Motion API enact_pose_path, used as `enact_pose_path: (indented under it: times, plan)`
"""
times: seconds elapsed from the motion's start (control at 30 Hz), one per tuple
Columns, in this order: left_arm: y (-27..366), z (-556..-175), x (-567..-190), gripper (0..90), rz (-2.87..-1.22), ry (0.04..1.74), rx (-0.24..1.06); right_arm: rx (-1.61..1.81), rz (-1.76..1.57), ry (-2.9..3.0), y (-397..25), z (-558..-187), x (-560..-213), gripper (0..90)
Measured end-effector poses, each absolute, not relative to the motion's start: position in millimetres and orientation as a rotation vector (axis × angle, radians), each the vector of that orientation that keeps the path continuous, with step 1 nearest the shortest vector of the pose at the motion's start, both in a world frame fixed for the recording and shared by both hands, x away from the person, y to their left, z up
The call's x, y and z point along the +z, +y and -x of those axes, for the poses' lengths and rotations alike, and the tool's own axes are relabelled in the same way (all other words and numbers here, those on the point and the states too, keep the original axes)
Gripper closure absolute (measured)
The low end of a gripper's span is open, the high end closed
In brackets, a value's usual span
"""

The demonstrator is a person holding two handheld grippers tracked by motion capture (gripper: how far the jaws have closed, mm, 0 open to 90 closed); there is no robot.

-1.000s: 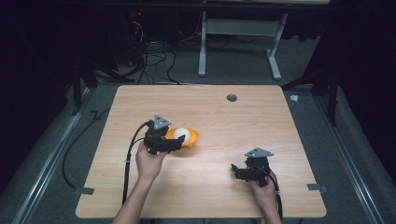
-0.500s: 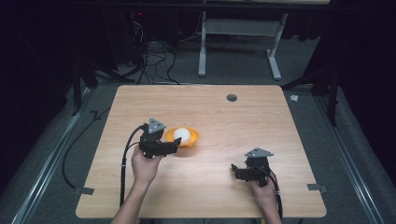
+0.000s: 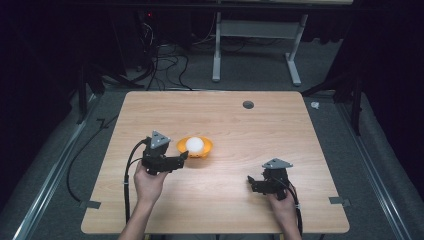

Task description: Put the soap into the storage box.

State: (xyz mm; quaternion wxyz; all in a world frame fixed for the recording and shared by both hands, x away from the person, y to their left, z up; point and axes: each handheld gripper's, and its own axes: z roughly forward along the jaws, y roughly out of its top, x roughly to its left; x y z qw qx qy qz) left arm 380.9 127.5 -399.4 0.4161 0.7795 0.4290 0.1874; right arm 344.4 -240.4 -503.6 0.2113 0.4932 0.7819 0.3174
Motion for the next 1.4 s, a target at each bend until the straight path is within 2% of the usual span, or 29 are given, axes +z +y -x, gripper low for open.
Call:
enact_pose_path:
  times: [0.63, 1.4]
  plan:
    - [157.3, -356.5, -394.5, 22.8, -1.932, 1.112, 0.514, 0.88, -1.379, 2.17, -239.9, -344.5, -503.4, 15.2]
    - [172.8, -339.8, -414.6, 22.6, -1.896, 1.156, 0.473, 0.88, -1.376, 2.172, -239.8, -344.3, -503.4, 15.1]
